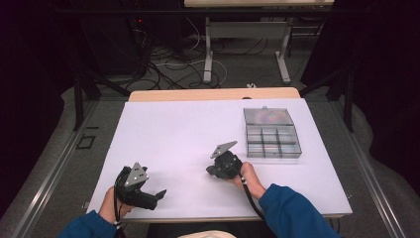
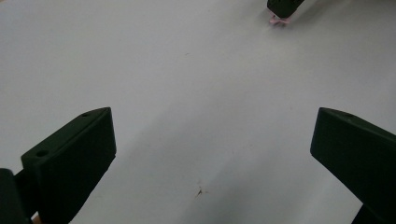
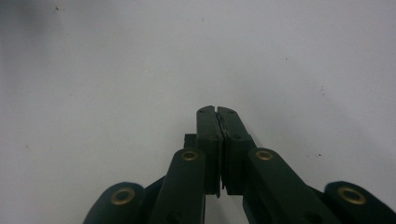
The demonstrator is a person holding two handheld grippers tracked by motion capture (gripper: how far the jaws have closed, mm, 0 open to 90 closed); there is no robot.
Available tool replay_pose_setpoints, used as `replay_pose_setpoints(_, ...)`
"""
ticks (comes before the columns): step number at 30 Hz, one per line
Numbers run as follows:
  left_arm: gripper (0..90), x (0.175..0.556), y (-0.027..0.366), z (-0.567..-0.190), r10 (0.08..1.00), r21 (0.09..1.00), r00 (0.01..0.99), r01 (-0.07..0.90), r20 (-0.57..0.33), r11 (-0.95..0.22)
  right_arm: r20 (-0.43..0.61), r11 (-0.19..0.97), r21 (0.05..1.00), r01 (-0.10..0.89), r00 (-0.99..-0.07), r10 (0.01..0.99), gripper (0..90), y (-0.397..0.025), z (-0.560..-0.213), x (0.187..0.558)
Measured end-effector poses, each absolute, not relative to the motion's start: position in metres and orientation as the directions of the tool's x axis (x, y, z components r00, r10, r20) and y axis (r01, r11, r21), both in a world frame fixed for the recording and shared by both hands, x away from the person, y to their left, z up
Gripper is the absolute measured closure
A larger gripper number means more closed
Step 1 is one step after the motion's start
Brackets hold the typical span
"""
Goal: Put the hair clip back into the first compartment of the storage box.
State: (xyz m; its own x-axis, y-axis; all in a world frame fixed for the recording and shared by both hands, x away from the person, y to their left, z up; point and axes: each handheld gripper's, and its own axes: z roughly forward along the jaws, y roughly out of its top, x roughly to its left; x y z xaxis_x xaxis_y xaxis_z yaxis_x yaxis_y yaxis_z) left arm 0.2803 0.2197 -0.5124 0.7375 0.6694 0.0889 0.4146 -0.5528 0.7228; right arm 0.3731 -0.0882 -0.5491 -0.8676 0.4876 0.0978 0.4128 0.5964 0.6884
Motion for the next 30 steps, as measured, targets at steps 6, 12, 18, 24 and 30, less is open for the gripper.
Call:
replay_pose_setpoints(6,0.3,0.28,0.22,-0.512,0.668,0.723,0.738,0.413,0.091,-0.554,0.111,0.594,0.679,0.432,-0.859,0.499,90.0,-0.089,-0.548,0.372)
replay_pose_setpoints(12,0.2,0.28,0.22,-0.512,0.668,0.722,0.739,0.414,0.089,-0.554,0.104,0.585,0.688,0.429,-0.857,0.505,90.0,-0.089,-0.547,0.372)
replay_pose_setpoints(18,0.3,0.28,0.22,-0.512,0.669,0.722,0.738,0.414,0.09,-0.554,0.089,0.591,0.697,0.408,-0.866,0.492,90.0,-0.092,-0.543,0.373)
replay_pose_setpoints(24,0.3,0.28,0.22,-0.512,0.667,0.721,0.74,0.412,0.092,-0.556,0.096,0.57,0.711,0.412,-0.86,0.501,90.0,-0.095,-0.537,0.371)
replay_pose_setpoints(30,0.3,0.28,0.22,-0.512,0.669,0.723,0.738,0.413,0.09,-0.554,0.09,0.568,0.712,0.414,-0.855,0.51,90.0,-0.101,-0.531,0.37)
